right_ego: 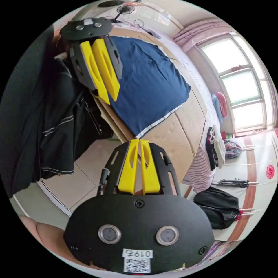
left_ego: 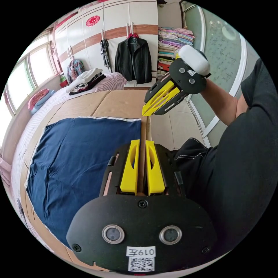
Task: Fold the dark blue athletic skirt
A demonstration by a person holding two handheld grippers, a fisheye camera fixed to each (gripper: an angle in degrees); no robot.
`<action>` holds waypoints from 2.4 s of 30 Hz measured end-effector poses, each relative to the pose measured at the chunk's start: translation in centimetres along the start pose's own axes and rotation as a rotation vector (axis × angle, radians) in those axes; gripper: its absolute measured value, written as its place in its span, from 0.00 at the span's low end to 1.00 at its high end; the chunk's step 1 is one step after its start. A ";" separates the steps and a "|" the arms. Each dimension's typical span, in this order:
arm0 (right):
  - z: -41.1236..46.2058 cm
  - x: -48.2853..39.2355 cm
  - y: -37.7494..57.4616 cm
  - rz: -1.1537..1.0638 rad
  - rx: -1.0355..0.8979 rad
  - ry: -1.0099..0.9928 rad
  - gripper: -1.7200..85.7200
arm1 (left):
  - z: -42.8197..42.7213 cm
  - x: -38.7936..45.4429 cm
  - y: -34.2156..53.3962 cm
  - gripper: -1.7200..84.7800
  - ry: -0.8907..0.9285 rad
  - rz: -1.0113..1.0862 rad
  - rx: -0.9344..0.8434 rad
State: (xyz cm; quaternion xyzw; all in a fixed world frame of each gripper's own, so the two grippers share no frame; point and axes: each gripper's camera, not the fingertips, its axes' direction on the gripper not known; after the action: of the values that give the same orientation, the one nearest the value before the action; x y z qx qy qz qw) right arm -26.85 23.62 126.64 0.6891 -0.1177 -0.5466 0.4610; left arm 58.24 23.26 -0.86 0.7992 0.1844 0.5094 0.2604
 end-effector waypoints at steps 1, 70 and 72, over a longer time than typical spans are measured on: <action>-0.7 0.9 -0.3 0.057 0.073 -0.019 0.01 | -1.4 -0.5 1.2 0.03 -0.041 -0.008 0.019; 8.1 -28.3 -55.3 -0.481 0.411 -0.563 0.02 | -22.8 -60.5 51.7 0.08 -0.108 -1.104 -0.119; 8.0 -28.6 -55.6 -0.482 0.414 -0.561 0.02 | -22.7 -59.7 51.9 0.08 -0.087 -1.098 -0.143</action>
State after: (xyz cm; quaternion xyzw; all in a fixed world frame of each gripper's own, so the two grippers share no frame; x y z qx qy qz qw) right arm -63.47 69.08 102.76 0.5994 -0.1818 -0.7699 0.1219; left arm 14.42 -46.34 -4.53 0.5866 0.5278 0.2767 0.5485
